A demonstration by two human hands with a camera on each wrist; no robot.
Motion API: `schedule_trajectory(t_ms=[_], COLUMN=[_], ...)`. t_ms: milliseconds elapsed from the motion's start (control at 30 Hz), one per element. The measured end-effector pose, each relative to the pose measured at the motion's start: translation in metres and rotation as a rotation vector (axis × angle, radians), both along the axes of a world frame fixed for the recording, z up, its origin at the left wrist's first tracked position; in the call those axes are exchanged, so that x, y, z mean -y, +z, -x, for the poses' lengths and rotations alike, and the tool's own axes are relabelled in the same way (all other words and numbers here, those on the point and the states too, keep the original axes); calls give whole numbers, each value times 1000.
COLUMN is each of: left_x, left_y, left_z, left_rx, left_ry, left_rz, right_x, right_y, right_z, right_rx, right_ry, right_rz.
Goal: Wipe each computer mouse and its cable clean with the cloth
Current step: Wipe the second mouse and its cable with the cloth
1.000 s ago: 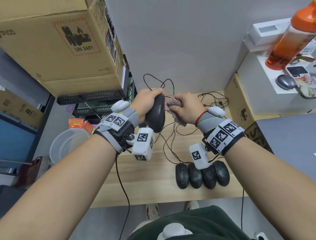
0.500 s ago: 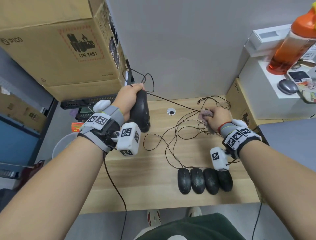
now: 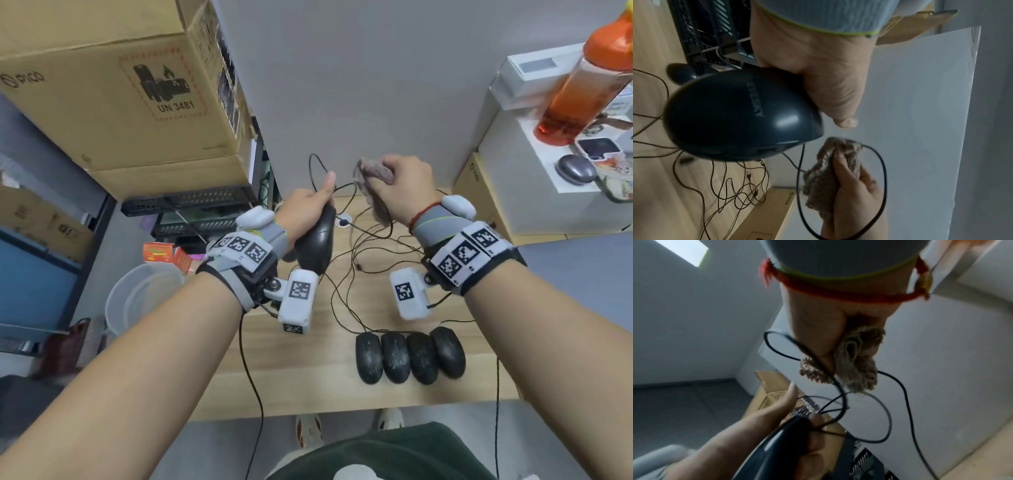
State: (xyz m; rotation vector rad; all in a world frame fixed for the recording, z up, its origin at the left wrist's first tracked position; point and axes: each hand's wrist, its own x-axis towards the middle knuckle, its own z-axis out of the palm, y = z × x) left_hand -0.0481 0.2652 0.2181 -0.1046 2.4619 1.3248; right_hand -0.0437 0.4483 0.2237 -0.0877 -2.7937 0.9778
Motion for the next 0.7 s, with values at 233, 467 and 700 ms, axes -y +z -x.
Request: schedule_trajectory(t_ms=[233, 467, 700], left_x=[-4, -1, 0], left_y=[0, -3, -8], left_z=[2, 1, -4], left_rx=[27, 59, 13], left_ry=[-8, -182, -149], left_rz=[-147, -165, -154], right_x=[15, 10, 2], right_y=[-3, -11, -18], right_z=[-4, -2, 0], right_rx=[86, 118, 102], right_ry=[107, 109, 84], right_rz=[-109, -107, -127])
